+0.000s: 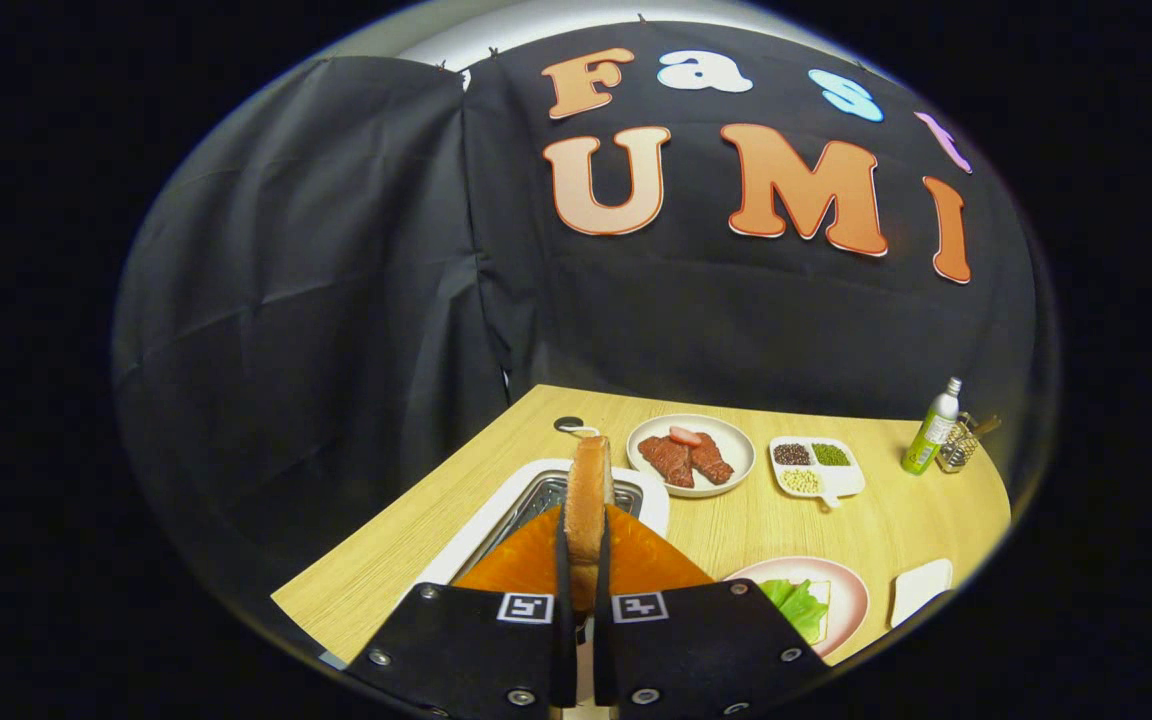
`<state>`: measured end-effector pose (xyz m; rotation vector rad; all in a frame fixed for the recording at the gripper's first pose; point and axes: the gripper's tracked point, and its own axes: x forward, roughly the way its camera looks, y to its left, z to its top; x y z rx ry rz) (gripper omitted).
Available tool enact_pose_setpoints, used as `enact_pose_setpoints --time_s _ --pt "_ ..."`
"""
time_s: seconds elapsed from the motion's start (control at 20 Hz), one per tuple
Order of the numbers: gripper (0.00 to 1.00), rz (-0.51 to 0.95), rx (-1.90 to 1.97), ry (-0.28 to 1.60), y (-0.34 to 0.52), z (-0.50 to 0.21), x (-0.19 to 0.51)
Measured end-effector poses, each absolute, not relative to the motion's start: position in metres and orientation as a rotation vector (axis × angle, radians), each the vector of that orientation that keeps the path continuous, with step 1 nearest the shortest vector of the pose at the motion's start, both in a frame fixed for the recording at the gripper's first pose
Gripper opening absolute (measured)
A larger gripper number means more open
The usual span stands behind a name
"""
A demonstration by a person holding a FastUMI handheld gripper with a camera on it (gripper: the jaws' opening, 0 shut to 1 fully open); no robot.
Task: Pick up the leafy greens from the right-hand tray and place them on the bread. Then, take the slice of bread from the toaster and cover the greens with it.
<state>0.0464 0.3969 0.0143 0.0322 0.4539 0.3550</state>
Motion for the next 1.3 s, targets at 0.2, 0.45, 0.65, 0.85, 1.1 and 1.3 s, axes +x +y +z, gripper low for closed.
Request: enact_pose_setpoints --time_s 0.2,0.45,0.65,0.85,1.1,1.3 --pt "0.07 0.336 0.063 0.419 0.390 0.028 0.052" --pt "0.07 0.324 0.107 0.398 0.382 0.039 0.053" --pt "0.07 0.307 0.131 0.354 0.371 0.061 0.057" --pt "0.07 0.277 0.135 0.318 0.349 0.075 0.061" --pt "0.07 0.241 0.132 0.333 0.317 0.061 0.060" --pt "0.07 0.219 0.136 0.373 0.294 0.037 0.056"
